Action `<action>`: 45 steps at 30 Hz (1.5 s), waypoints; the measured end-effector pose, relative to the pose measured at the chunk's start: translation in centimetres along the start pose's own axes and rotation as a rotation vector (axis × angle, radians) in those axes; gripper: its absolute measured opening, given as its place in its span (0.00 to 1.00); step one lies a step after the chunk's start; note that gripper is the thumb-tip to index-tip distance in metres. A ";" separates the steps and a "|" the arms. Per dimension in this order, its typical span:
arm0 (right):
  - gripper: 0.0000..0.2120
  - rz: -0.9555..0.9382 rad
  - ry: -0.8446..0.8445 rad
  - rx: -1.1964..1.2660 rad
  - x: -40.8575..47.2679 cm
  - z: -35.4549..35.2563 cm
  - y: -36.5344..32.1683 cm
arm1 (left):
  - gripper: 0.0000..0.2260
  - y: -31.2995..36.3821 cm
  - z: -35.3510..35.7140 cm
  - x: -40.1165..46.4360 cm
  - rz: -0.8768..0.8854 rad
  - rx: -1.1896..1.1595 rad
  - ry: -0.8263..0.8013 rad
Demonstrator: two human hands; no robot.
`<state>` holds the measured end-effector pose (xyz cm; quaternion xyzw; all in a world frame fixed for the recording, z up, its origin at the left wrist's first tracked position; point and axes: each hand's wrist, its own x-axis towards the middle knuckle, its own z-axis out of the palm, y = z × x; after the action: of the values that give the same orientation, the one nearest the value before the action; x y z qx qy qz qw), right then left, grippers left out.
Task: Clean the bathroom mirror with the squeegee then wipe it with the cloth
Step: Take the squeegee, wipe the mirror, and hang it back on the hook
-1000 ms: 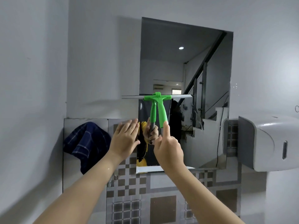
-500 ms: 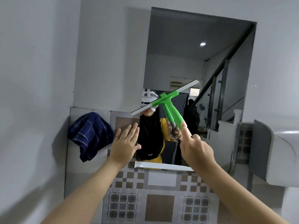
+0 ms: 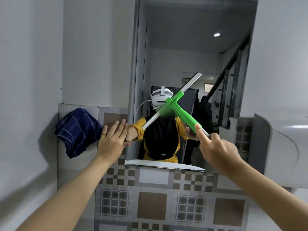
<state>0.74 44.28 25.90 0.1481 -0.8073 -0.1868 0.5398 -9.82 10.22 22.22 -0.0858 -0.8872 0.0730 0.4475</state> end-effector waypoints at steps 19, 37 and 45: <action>0.22 0.076 -0.122 0.467 -4.2 0.3 7.1 | 0.29 1.1 -0.4 -0.3 0.064 -0.080 0.132; 0.21 0.315 -0.180 0.882 -4.0 0.0 7.3 | 0.23 0.2 -0.2 -0.2 0.098 -0.014 0.124; 0.20 0.363 -0.228 0.730 -6.5 -1.1 9.4 | 0.23 0.3 -0.6 -0.2 0.119 -0.024 0.118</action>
<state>3.88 55.36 25.34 0.1635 -0.8880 0.1940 0.3834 -9.20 10.52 22.36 -0.1480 -0.8534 0.0835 0.4928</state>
